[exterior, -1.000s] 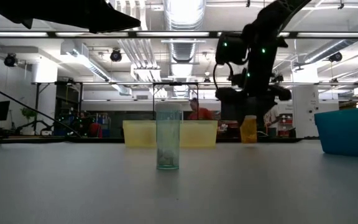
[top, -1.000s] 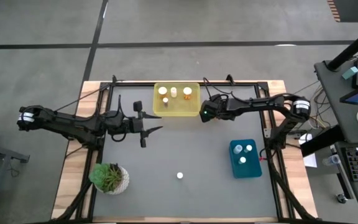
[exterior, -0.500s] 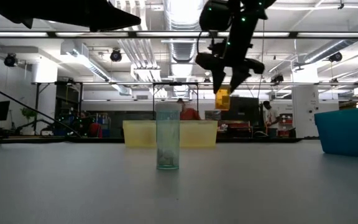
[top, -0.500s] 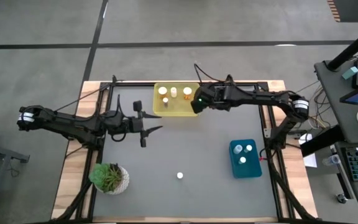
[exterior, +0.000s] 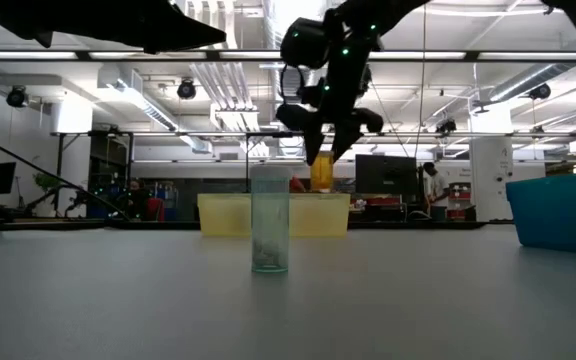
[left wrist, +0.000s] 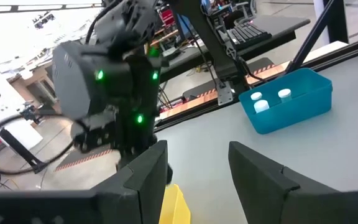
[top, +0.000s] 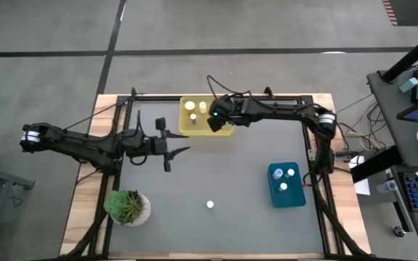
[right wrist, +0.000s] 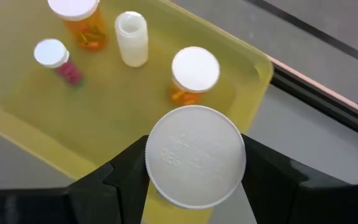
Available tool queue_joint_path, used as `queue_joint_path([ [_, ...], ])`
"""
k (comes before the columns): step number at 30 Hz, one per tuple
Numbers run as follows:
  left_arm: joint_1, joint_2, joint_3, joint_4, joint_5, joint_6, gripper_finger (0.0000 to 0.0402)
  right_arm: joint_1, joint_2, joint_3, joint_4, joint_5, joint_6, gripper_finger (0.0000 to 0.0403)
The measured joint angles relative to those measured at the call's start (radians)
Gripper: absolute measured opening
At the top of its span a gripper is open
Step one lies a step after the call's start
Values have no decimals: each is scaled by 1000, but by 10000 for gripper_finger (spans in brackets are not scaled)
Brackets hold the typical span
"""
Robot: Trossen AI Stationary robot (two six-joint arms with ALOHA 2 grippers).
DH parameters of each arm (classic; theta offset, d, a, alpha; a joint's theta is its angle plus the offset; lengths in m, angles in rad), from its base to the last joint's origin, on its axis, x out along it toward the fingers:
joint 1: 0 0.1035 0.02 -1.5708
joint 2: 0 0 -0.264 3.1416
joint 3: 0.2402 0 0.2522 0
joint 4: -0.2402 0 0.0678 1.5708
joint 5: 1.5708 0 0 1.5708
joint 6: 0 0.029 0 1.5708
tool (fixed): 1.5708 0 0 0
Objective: Pick and place medicine bottles into bin by pill shape (circle, oval)
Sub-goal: Put the orange pill bottle into the yellow bin
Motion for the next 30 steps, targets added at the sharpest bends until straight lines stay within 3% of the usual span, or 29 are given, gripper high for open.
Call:
queue_joint_path([
  [14,0,0,-1,0,-1,1,156,-18,202,142,27,-2,-32,208],
  [30,0,0,-2,0,-25,2,156,-20,219,117,47,-17,-34,212],
])
